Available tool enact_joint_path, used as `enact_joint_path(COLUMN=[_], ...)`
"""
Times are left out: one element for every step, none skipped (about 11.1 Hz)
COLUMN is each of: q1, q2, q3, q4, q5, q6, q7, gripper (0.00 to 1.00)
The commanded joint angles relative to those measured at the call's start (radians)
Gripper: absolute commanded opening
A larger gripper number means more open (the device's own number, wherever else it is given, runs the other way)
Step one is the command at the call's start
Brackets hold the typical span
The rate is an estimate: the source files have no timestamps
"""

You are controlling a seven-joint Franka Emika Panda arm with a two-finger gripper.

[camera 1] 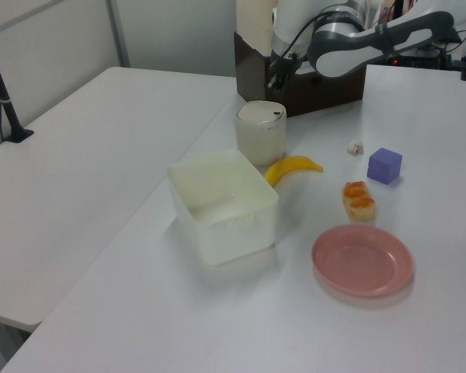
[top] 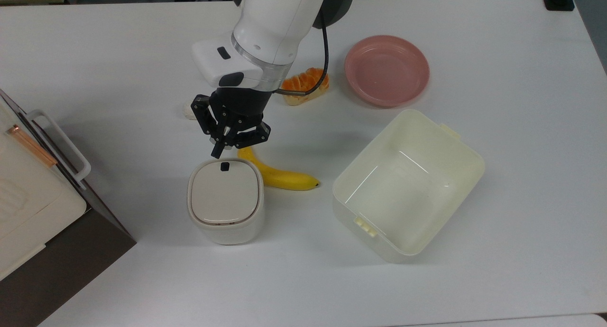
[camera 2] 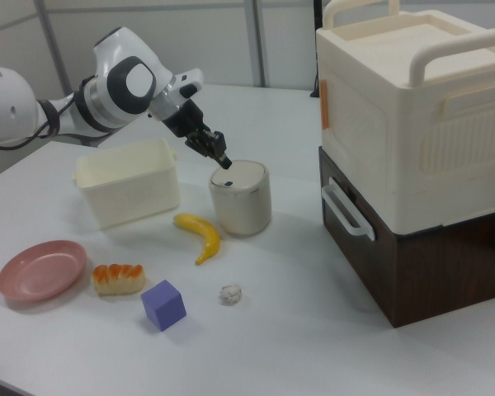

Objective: Open the trash can
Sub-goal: 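Move the gripper down to the lid edge of the cream trash can, then lift the lid edge upward with the gripper, flipping the lid open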

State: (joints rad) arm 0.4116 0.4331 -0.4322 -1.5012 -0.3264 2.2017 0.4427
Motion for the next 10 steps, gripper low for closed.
enact_joint_path(q1=[0.006, 0.006, 0.006, 0.006, 0.004, 0.003, 0.004, 0.004, 0.004, 0.0], q2=[0.042, 0.047, 0.056, 0.068, 0.082, 0.091, 0.099, 0.101, 0.104, 0.095], q3=[-0.008, -0.01, -0.008, -0.01, -0.008, -0.01, -0.01, -0.01, -0.01, -0.008], q4=[0.009, 0.009, 0.009, 0.009, 0.009, 0.012, 0.012, 0.012, 0.012, 0.015], q5=[-0.026, -0.029, -0.036, -0.039, -0.039, -0.039, -0.04, -0.04, -0.04, -0.036], q6=[0.015, 0.026, 0.026, 0.026, 0.033, 0.041, 0.041, 0.041, 0.041, 0.041], q7=[0.024, 0.024, 0.024, 0.025, 0.025, 0.025, 0.027, 0.027, 0.037, 0.039], gripper=[0.0, 0.0, 0.0, 0.0, 0.0, 0.0, 0.0, 0.0, 0.0, 0.0])
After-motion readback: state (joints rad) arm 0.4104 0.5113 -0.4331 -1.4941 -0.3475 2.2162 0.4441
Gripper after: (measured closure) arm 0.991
